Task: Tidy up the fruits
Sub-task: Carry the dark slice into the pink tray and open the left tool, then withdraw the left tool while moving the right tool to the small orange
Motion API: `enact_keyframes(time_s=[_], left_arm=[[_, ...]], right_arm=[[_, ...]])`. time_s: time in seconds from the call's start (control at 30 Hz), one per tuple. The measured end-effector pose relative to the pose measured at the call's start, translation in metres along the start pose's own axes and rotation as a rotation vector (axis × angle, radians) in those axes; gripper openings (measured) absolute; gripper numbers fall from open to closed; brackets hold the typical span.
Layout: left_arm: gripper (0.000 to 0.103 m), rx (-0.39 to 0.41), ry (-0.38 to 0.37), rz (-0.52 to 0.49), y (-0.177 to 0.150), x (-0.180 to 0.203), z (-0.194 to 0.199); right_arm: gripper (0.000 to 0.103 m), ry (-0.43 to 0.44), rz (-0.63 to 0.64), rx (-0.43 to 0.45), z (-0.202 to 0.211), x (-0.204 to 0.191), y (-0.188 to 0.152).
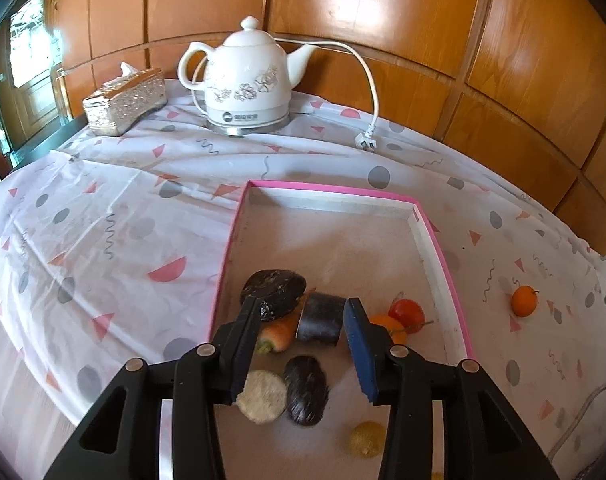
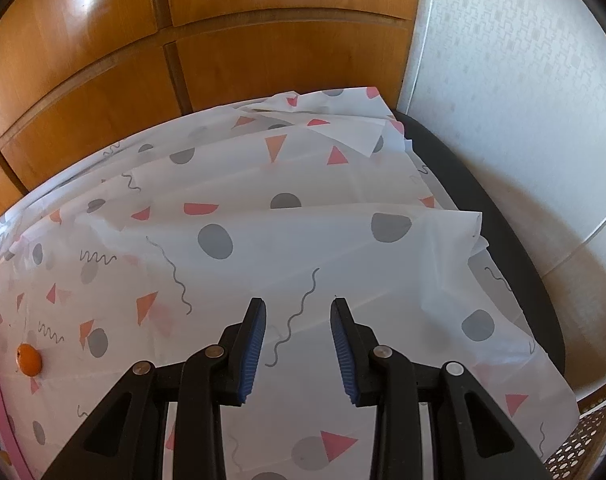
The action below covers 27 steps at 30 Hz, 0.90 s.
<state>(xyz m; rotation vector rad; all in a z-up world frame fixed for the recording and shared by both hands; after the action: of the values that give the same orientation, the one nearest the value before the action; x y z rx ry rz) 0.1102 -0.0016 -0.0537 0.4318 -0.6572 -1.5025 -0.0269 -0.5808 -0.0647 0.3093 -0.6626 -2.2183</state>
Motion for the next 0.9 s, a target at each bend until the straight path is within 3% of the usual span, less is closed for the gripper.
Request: enact_keyframes(time_s=[0.23, 0.67, 0.9], left_arm=[[0.046, 0.003, 0.013, 0.038, -0.013, -0.021, 0.018], [0.05, 0.005, 0.031, 0.052, -0.03, -0.038, 0.03], [0.051, -0.006, 0.035, 0.043, -0.039, -0.042, 0.031]], right_arm=[[0.034, 0.05, 0.098, -0.003, 0.0, -0.025, -0.004], [0.034, 0.306, 0.46, 0.034, 0.027, -0.117, -0.032], [0.034, 0.38, 0.576, 0.014, 0.033, -0.152, -0.048]])
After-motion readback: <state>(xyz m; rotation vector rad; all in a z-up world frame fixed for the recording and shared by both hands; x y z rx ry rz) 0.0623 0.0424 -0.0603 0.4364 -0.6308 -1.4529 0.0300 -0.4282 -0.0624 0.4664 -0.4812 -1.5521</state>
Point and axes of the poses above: each gripper's, at about its wrist camera, not at the fingertips, and z roughly against the way its jaws point, x to its right, y to its top, the point moved 4 cm from there along -z, roughly the way its jaws point, and after that the axes turned 1 degree about z, right-handed, at the moved point
